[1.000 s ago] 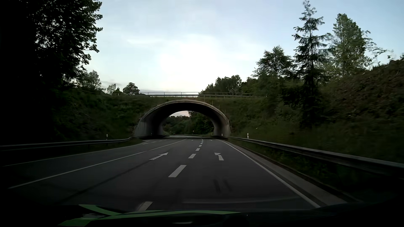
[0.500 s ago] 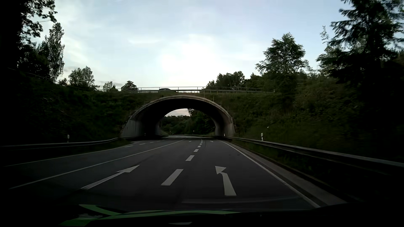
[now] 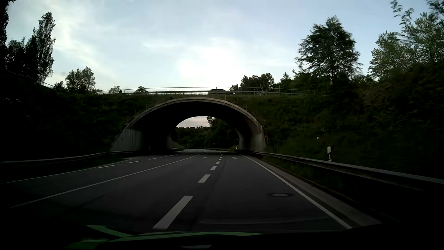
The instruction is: Follow the waypoints while adhering to traffic rules and regulations
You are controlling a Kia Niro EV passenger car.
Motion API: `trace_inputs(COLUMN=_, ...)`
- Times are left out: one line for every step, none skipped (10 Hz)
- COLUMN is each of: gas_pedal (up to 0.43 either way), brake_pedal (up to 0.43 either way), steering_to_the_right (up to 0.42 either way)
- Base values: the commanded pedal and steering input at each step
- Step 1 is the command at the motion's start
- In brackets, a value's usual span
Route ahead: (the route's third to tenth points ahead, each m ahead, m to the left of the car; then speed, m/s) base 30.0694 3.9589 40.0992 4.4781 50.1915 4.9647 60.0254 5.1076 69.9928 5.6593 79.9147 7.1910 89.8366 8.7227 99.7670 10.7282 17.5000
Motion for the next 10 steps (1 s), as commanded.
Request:
trace_inputs(gas_pedal=0.689, brake_pedal=0.000, steering_to_the_right=-0.016)
trace_inputs(gas_pedal=0.661, brake_pedal=0.000, steering_to_the_right=-0.019)
trace_inputs(gas_pedal=0.622, brake_pedal=0.000, steering_to_the_right=-0.021)
trace_inputs(gas_pedal=0.622, brake_pedal=0.000, steering_to_the_right=-0.022)
trace_inputs(gas_pedal=0.622, brake_pedal=0.000, steering_to_the_right=-0.022)
trace_inputs(gas_pedal=0.622, brake_pedal=0.000, steering_to_the_right=-0.022)
trace_inputs(gas_pedal=0.598, brake_pedal=0.000, steering_to_the_right=-0.022)
trace_inputs(gas_pedal=0.531, brake_pedal=0.000, steering_to_the_right=-0.022)
trace_inputs(gas_pedal=0.520, brake_pedal=0.000, steering_to_the_right=-0.022)
trace_inputs(gas_pedal=0.520, brake_pedal=0.000, steering_to_the_right=-0.021)
